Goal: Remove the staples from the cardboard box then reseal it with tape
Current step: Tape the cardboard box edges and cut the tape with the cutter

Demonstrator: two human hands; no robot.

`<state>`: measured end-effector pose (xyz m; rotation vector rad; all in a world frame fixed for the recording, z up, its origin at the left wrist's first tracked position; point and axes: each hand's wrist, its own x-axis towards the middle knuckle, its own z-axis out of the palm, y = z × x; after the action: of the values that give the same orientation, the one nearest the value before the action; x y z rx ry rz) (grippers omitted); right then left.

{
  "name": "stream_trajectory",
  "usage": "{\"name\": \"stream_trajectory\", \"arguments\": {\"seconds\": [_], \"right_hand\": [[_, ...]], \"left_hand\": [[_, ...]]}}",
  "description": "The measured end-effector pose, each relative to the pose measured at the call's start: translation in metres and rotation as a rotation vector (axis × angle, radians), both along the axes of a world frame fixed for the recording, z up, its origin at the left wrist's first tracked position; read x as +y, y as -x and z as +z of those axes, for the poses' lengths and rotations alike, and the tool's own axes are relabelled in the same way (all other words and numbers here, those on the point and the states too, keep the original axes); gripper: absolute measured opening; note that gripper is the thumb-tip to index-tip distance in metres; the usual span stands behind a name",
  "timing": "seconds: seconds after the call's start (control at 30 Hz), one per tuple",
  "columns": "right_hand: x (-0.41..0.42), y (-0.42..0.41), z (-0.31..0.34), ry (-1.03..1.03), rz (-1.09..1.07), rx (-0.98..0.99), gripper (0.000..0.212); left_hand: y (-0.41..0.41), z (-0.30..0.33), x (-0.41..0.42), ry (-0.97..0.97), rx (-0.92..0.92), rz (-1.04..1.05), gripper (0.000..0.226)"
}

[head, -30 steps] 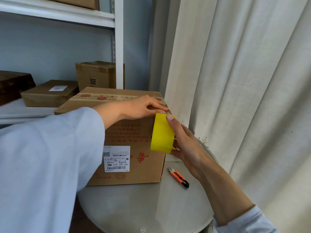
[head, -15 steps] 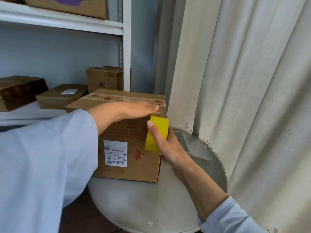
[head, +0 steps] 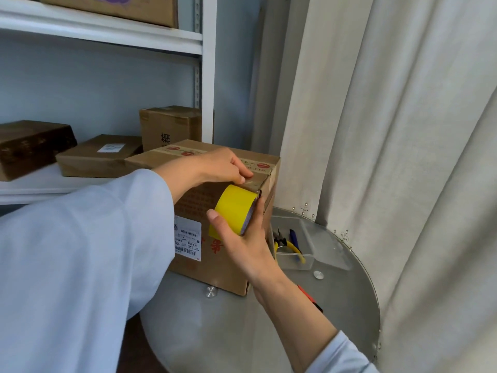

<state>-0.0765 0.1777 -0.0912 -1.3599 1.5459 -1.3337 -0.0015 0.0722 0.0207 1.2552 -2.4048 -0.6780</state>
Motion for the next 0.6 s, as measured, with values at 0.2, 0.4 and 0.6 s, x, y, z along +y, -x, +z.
{"name": "stream_trajectory", "arguments": {"seconds": [0.2, 0.4, 0.6], "right_hand": [[0.000, 0.020, 0.011, 0.040, -0.161, -0.137, 0.083], [-0.026, 0.050, 0.016, 0.026, -0.282, -0.006, 0.024], [-0.030, 0.077, 0.020, -0.049, -0.167, 0.293, 0.027]], "left_hand": [[0.006, 0.008, 0.005, 0.123, -0.188, -0.036, 0.033], [0.031, -0.006, 0.045, 0.602, -0.242, 0.043, 0.033], [0.060, -0.042, 0.074, 0.742, -0.115, 0.067, 0.025]]}}
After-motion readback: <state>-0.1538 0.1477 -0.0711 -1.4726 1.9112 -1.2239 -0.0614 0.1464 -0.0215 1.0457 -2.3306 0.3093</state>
